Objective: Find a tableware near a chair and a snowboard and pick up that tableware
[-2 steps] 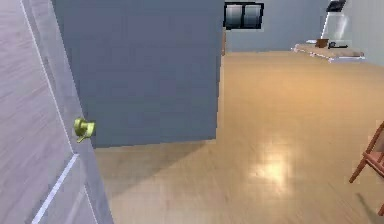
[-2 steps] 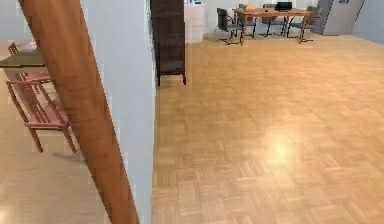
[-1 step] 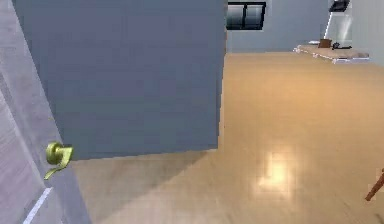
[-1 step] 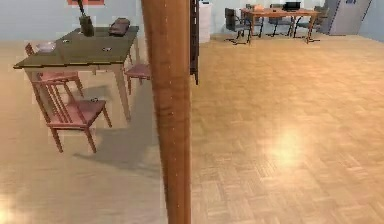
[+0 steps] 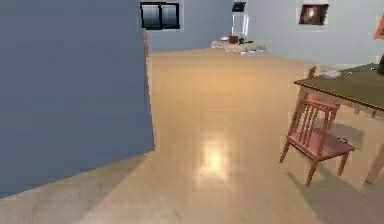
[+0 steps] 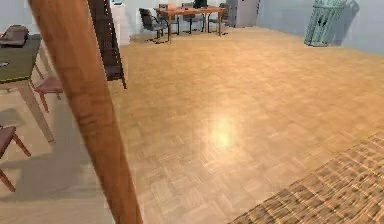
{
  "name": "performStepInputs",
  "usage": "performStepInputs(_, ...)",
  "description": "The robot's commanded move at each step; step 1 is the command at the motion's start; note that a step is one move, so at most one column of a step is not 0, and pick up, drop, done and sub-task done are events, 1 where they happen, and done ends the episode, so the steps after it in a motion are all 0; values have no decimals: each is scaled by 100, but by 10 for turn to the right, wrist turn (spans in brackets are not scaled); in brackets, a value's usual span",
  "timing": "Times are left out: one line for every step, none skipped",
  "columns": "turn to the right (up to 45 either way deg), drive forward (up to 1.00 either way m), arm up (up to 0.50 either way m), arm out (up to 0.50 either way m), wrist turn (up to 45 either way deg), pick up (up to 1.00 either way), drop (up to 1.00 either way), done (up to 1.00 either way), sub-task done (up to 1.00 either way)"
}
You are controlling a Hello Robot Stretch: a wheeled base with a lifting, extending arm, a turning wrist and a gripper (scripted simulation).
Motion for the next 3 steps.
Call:
performStepInputs(0,55,0,0,0,0,0,0,0)
performStepInputs(150,0,0,0,0,0,0,0,0)
performStepInputs(0,100,0,0,0,0,0,0,0)
